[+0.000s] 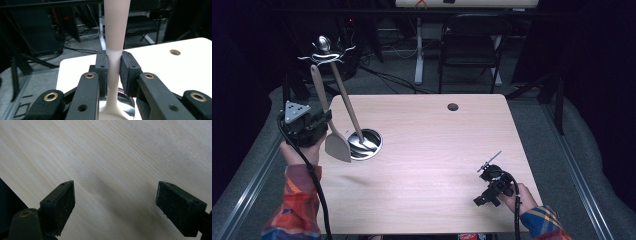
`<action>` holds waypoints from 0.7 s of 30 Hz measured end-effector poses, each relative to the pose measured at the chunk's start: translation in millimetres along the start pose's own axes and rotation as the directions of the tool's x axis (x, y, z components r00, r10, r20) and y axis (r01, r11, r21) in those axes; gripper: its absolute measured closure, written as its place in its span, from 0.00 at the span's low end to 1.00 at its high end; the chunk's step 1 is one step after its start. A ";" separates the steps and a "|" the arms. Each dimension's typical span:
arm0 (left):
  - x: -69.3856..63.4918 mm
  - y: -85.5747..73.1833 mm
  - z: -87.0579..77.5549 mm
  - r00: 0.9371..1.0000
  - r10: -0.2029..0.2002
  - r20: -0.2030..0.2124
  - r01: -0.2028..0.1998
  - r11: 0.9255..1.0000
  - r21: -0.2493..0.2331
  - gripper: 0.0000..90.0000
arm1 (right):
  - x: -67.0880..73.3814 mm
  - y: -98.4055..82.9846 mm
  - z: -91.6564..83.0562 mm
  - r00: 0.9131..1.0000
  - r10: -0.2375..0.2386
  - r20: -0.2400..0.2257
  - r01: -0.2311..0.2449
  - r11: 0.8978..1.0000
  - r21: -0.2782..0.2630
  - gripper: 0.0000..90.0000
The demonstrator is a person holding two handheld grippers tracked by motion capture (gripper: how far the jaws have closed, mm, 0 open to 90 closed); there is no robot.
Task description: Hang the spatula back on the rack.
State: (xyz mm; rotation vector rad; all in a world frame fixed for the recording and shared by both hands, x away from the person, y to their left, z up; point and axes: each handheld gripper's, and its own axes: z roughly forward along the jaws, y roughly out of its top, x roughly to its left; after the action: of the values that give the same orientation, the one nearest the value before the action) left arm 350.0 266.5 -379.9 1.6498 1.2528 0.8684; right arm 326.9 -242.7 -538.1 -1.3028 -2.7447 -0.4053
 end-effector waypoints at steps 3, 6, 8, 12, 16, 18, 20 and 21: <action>1.6 -1.1 1.7 1.000 -0.002 0.019 0.003 1.000 -0.015 0.86 | 0.7 0.0 0.7 1.000 0.005 -0.006 -0.005 1.000 -0.006 0.17; 1.7 -1.6 1.8 1.000 0.002 0.018 -0.001 1.000 -0.022 0.85 | -0.2 0.9 -0.2 1.000 -0.009 -0.009 0.009 1.000 0.015 0.17; 0.7 -1.5 1.5 1.000 0.005 0.019 -0.004 1.000 -0.023 0.80 | -0.1 0.8 -0.4 1.000 -0.010 -0.009 0.010 1.000 0.014 0.17; -4.0 -2.4 1.8 0.999 0.014 0.032 -0.015 1.000 0.016 0.61 | 0.9 0.2 0.0 1.000 -0.002 -0.023 0.002 1.000 -0.001 0.17; -8.6 -7.3 -0.6 1.000 0.027 -0.008 -0.027 0.998 0.056 0.40 | 1.4 -0.5 -0.2 1.000 0.000 -0.011 0.000 1.000 -0.009 0.17; -10.1 -14.1 -1.2 0.999 0.032 -0.025 -0.030 0.996 0.080 0.29 | -0.1 0.3 -2.0 1.000 -0.024 -0.004 0.024 1.000 0.013 0.17; -11.0 -22.6 -1.0 0.999 0.027 -0.029 -0.024 0.994 0.105 0.21 | 1.2 -0.8 -1.3 1.000 -0.004 0.001 0.004 1.000 -0.008 0.17; -11.5 -26.3 -0.6 0.999 0.027 -0.030 -0.023 0.993 0.119 0.18 | 1.5 -0.9 -0.9 1.000 0.003 -0.003 -0.003 1.000 -0.021 0.17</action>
State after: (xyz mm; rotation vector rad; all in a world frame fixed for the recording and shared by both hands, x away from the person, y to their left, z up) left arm 337.0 258.6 -404.3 1.7543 1.3299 0.8520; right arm 325.2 -242.4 -537.2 -1.3094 -2.7432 -0.4363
